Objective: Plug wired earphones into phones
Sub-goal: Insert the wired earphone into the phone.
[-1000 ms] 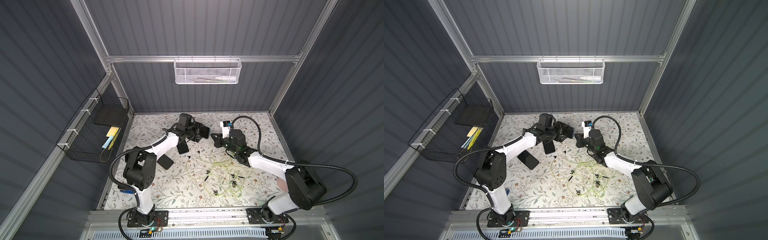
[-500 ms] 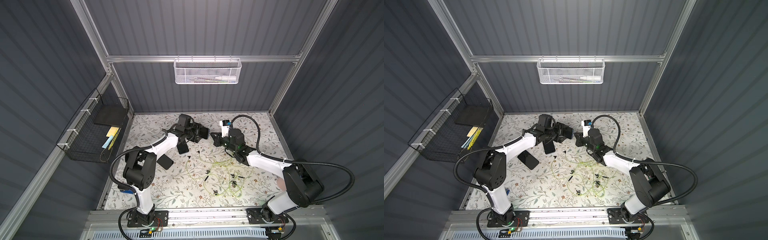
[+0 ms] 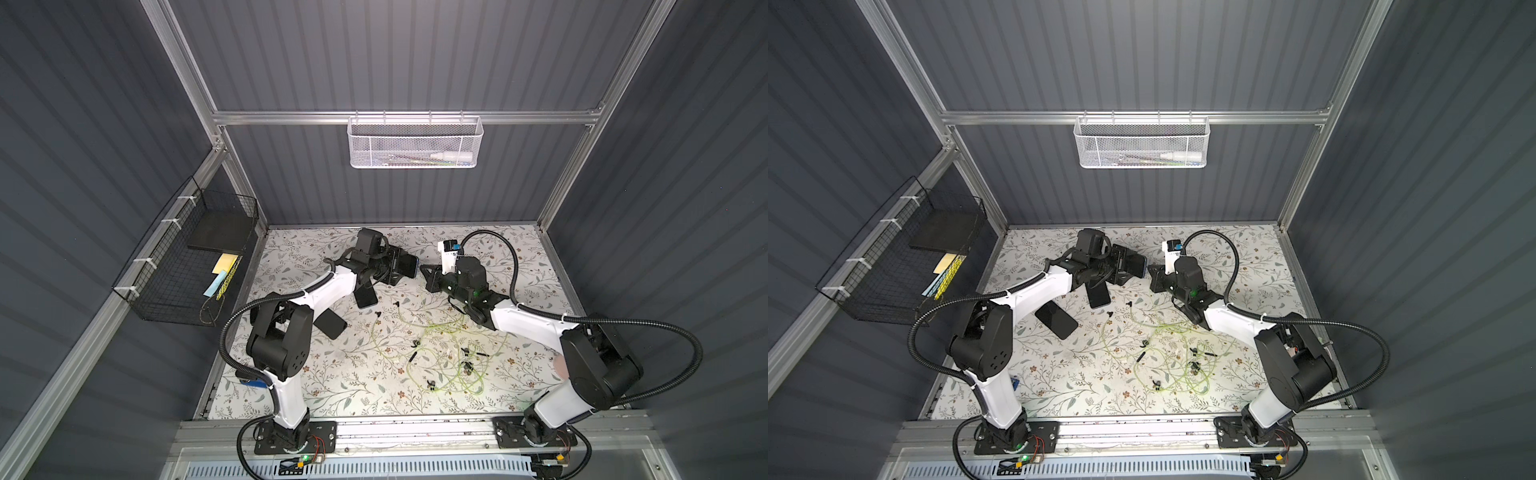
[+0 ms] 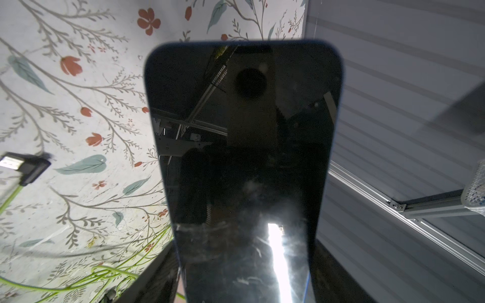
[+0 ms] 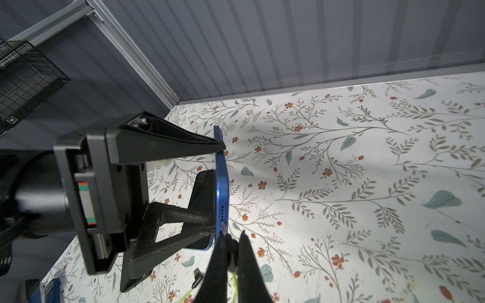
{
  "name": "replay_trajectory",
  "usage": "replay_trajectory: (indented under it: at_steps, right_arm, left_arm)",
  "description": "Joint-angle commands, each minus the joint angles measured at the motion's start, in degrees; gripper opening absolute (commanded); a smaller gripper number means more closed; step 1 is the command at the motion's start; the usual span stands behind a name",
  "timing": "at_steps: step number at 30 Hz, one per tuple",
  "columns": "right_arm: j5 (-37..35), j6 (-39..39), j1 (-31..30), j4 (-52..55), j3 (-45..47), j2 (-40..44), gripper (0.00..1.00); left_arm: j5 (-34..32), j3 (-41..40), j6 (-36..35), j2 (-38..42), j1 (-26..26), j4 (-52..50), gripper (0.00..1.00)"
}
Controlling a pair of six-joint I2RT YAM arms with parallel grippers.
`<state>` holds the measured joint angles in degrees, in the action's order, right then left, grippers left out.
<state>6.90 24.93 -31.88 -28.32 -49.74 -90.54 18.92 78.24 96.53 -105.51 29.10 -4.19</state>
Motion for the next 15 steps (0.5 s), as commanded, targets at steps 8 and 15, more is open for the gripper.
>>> replay_trajectory:
  at_steps: [8,15]
  right_arm:
    - [0.2,0.4,-0.1,-0.3,-0.8,-1.1,0.00]
    - [0.1,0.7,-0.2,-0.3,-0.1,-0.9,0.00]
  left_arm:
    - [2.4,0.9,0.9,-0.1,0.6,3.2,0.00]
    - [2.2,0.8,1.0,0.1,0.6,3.3,0.00]
